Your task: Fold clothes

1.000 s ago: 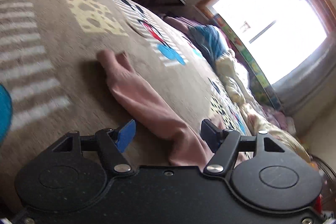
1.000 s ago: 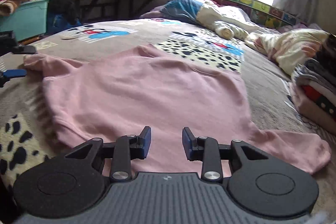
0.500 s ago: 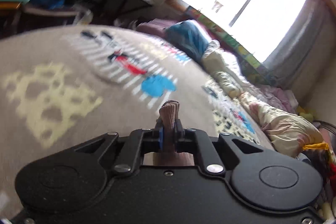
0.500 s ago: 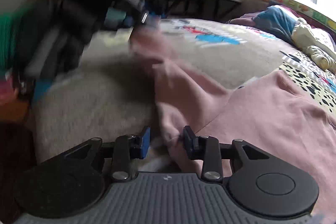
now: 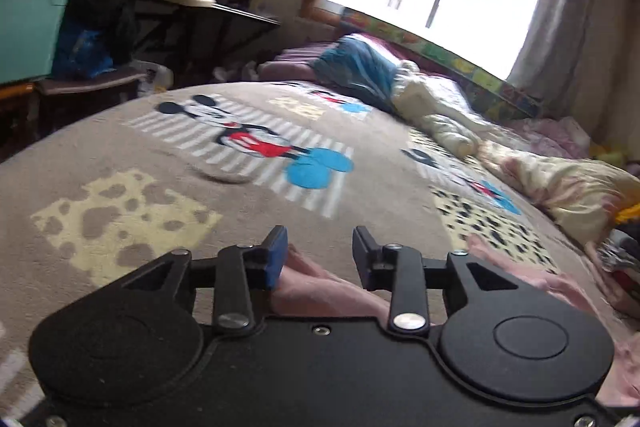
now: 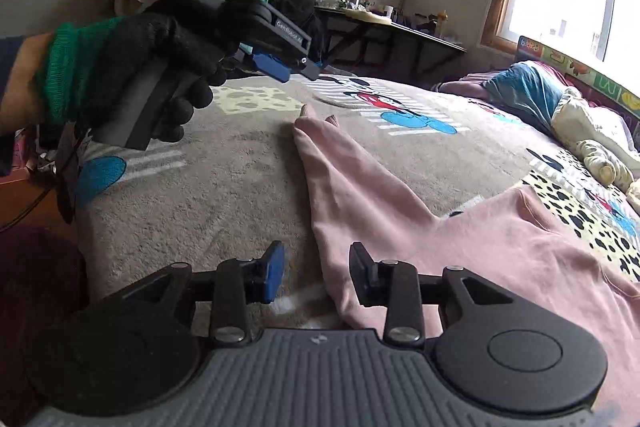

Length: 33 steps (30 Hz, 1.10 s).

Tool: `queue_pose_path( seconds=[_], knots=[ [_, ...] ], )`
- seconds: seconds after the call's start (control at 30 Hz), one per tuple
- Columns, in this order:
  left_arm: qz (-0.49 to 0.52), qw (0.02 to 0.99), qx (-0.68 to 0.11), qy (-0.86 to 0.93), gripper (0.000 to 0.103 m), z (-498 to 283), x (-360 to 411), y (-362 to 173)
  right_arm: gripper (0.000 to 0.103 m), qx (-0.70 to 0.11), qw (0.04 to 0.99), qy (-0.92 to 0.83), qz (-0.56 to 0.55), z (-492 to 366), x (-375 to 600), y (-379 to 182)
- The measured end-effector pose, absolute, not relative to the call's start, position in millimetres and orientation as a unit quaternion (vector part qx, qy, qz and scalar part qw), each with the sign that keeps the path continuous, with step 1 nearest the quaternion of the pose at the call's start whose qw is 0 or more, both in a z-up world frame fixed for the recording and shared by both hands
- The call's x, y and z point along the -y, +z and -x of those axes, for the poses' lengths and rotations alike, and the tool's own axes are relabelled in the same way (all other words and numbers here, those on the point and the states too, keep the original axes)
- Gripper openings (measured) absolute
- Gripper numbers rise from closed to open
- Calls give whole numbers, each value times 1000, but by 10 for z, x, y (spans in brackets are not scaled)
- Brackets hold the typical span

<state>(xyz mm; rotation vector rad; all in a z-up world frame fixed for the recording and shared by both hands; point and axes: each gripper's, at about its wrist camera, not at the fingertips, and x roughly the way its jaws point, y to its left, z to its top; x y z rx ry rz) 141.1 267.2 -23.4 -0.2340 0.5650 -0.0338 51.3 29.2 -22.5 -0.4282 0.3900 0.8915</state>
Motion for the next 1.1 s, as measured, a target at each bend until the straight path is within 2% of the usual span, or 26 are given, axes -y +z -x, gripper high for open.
queue_pose_path(
  seconds=[0.13,0.2,0.3,0.37,0.47,0.53,0.57,0.7,0.8,0.87,0.97,1.1],
  knots=[
    [46,953,-291,-74,42,-1301,-2351,-275,58,-228,855,423,196,-775,-475,-377],
    [-51,950,-305,-52,43,-1332,-2185,-526,60,-245,849,429,190,-844,-482,-408],
    [-36,957,-278,-68,44,-1316,-2175,-378,58,-236,851,429,188,-789,-395,-352],
    [-20,962,-262,-79,48,-1356,-2170,-313,60,-238,851,432,182,-750,-358,-420],
    [-2,949,-288,-128,49,-1548,-2155,-400,63,-243,849,433,180,-761,-378,-452],
    [-39,938,-309,-152,49,-1579,-2028,-473,64,-246,847,438,172,-778,-350,-463],
    [-26,941,-311,-134,54,-1631,-2089,-469,64,-245,848,440,167,-777,-321,-476],
    [36,949,-309,-50,49,-1722,-2428,-444,65,-235,849,446,157,-765,-254,-523],
    [62,954,-293,-4,39,-1748,-2646,-379,65,-227,851,445,161,-733,-248,-536],
    [26,962,-269,35,38,-1691,-2637,-243,65,-222,853,443,165,-711,-245,-549],
    [9,963,-267,-36,39,-1632,-2530,-110,65,-212,856,440,169,-666,-236,-561],
    [-105,930,-317,-153,43,-1691,-2163,-259,65,-195,862,432,181,-615,-260,-578]
  ],
)
